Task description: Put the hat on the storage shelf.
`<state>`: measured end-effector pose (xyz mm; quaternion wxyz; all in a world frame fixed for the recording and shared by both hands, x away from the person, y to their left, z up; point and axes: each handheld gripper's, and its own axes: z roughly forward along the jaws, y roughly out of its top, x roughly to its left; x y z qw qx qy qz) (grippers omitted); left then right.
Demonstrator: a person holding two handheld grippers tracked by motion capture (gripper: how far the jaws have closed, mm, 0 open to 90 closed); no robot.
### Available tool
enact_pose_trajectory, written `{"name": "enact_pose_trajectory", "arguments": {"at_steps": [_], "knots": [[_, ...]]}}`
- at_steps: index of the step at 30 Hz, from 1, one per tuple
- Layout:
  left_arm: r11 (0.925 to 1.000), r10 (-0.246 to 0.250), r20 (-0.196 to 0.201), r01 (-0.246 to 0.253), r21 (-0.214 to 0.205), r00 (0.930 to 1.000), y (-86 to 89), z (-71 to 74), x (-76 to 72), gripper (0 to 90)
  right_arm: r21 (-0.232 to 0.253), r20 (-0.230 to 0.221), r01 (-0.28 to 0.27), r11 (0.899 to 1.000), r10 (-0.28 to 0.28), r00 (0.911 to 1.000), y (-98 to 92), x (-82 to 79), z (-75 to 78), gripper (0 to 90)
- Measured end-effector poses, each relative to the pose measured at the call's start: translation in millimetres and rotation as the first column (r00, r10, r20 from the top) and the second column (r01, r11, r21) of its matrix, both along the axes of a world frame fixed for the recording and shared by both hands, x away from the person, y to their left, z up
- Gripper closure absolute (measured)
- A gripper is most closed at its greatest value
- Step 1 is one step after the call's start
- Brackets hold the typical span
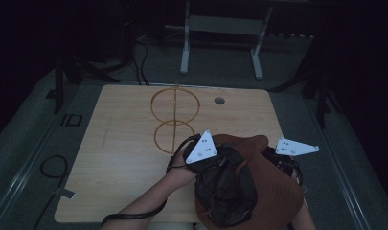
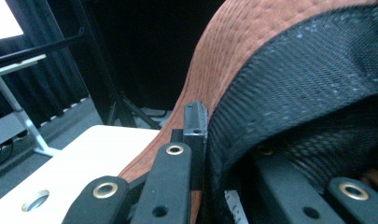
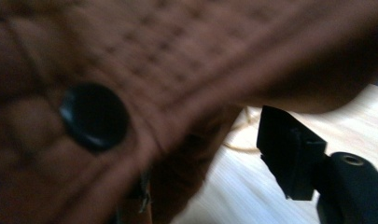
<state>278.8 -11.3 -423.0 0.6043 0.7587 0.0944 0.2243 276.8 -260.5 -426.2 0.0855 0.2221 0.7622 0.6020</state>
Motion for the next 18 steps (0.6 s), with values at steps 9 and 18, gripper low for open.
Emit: {"name": "enact_pose_trajectory", "arguments": {"at_steps": [9, 18], "knots": [[0.9977, 0.068, 0.041, -0.068, -0.010, 0.9968, -5.5, 5.6, -6.0, 84.7, 0.054, 0.004, -0.065, 0.996, 0.065, 0.9979, 6.3, 0.1, 5.7, 45.5], [0.9996, 0.013, 0.001, -0.013, -0.023, 0.9999, 0.1, 5.7, -5.0, 84.0, 0.086, -0.049, -0.068, 0.994, 0.073, 0.9961, 2.9, 2.4, 2.5, 62.6]]}}
